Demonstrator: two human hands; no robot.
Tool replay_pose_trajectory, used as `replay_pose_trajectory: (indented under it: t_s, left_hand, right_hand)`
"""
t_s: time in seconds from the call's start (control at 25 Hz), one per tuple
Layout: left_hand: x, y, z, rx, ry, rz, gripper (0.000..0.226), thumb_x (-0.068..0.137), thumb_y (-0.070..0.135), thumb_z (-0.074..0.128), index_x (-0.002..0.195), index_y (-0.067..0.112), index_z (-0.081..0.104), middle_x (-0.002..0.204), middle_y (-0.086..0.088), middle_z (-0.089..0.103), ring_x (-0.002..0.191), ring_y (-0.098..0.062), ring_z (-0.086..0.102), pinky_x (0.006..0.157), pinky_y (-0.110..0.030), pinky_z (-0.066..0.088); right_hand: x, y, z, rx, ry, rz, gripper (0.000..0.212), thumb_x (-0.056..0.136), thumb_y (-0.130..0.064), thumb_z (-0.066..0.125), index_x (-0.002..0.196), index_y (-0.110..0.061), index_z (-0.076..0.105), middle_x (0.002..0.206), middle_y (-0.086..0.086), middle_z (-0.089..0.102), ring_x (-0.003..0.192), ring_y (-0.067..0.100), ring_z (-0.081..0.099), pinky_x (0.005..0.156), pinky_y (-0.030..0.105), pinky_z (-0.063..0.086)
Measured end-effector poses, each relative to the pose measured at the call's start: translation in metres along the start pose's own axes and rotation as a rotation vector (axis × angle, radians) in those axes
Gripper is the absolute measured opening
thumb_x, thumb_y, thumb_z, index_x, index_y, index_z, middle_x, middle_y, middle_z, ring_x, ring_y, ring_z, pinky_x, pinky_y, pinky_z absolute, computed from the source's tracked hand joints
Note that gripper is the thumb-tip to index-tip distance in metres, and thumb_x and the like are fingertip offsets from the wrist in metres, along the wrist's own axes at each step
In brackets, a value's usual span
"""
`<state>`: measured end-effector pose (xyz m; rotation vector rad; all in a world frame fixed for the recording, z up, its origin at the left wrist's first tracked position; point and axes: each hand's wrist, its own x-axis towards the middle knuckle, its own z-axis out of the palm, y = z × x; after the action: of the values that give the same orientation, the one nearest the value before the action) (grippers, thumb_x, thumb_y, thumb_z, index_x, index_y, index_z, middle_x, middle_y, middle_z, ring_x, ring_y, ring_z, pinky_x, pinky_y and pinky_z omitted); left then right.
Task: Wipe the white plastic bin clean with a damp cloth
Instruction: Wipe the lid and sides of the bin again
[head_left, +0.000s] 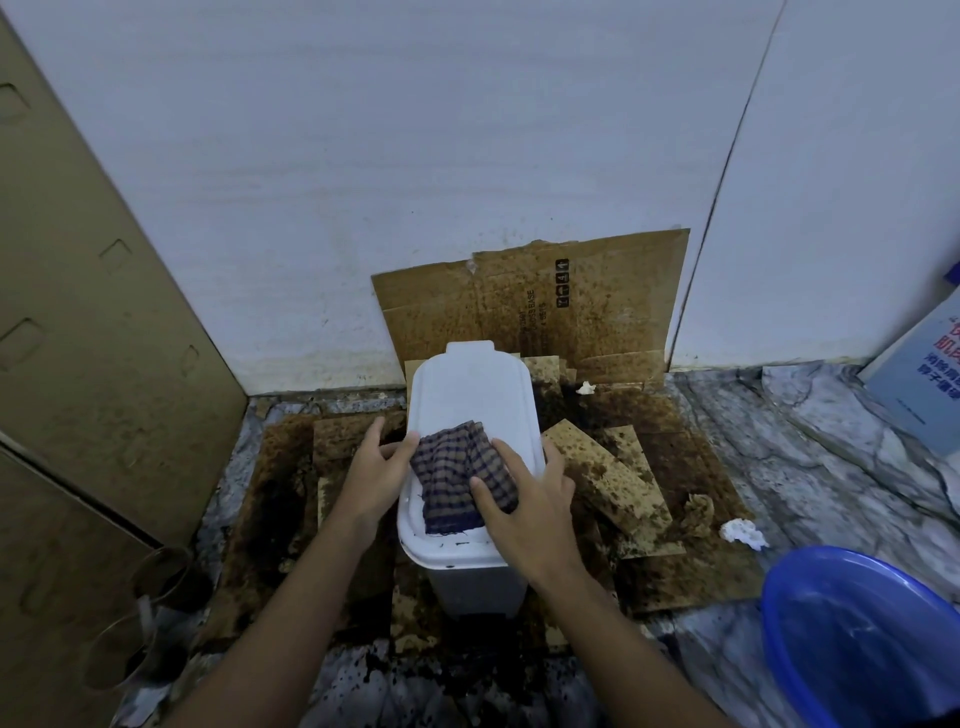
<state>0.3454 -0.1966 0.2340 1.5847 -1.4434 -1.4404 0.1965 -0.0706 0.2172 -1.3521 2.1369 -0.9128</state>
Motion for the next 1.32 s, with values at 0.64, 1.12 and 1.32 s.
replay_pose_trajectory:
  t_s: [0.64,1.12,1.32]
  left_hand:
    - [-0.024,-0.005,-0.006,-0.269,-0.092,-0.214,0.034,0.088,0.029,0.078,0.111,0.005,0.071,0.109,-0.011,0.076,0.103,-0.028,0.069,0.081,-0.043,0.056]
    - [-0.074,-0.022,0.007,-0.513,0.163,-0.249,0.041,0.087,0.028,0.078,0.117,0.001,0.067,0.130,-0.031,0.061,0.062,-0.017,0.060,0.055,-0.028,0.053]
    - [-0.083,-0.050,0.022,-0.558,0.200,-0.235,0.056,0.081,0.032,0.083,0.128,0.008,0.065,0.108,-0.008,0.077,0.091,-0.030,0.076,0.065,-0.038,0.062]
  right_hand:
    - [0.041,0.029,-0.036,0.250,-0.170,-0.201,0.066,0.066,-0.073,0.076,0.127,-0.051,0.063,0.147,-0.015,0.030,0.143,0.018,0.027,0.111,0.052,0.044]
    - [0.105,-0.010,-0.056,0.308,-0.595,-0.383,0.046,0.072,-0.032,0.091,0.116,-0.033,0.076,0.156,-0.017,0.037,0.146,0.004,0.031,0.119,0.040,0.032]
    - [0.103,0.004,-0.052,0.242,-0.638,-0.383,0.043,0.071,-0.040,0.090,0.112,-0.039,0.076,0.156,-0.021,0.038,0.148,0.004,0.028,0.122,0.048,0.027]
